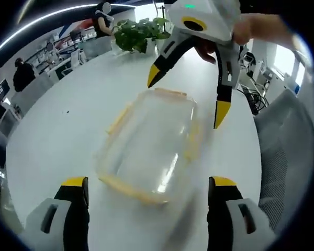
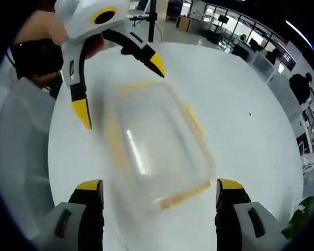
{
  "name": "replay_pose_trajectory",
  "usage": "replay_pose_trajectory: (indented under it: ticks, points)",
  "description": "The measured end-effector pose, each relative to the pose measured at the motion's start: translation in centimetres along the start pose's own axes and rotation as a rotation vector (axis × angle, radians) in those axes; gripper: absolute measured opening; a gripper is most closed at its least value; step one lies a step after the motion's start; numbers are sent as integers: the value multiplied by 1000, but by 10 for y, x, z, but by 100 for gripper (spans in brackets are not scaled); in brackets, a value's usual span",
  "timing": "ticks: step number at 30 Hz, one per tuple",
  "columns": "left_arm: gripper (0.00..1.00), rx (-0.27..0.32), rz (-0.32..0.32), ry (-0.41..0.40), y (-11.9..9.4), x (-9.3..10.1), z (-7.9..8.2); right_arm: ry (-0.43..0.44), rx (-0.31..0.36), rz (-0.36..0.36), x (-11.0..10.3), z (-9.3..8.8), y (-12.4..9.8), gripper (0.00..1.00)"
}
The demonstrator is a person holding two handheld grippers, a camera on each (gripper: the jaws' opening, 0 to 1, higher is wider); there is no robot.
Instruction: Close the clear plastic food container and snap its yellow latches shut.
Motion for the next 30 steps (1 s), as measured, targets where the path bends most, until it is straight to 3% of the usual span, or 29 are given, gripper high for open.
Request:
replay_pose_trajectory:
  ticks: [17, 30]
  points:
    - [95, 68, 39, -138, -11, 13, -8, 121, 83, -40, -19, -18, -6, 88]
    - [94, 181, 77, -195, -25, 26, -7, 198, 154, -80, -33, -26, -10, 89]
Point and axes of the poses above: the point that each gripper's makers call its tool centre point, and the gripper's own axes: y roughly forward along the fingers, x roughly to its right, z roughly out of its top, the point moved 5 cm from there along -y, roughly backward along the fingers, and after that the axes turned 5 degrees about y, right-handed, at the moved point
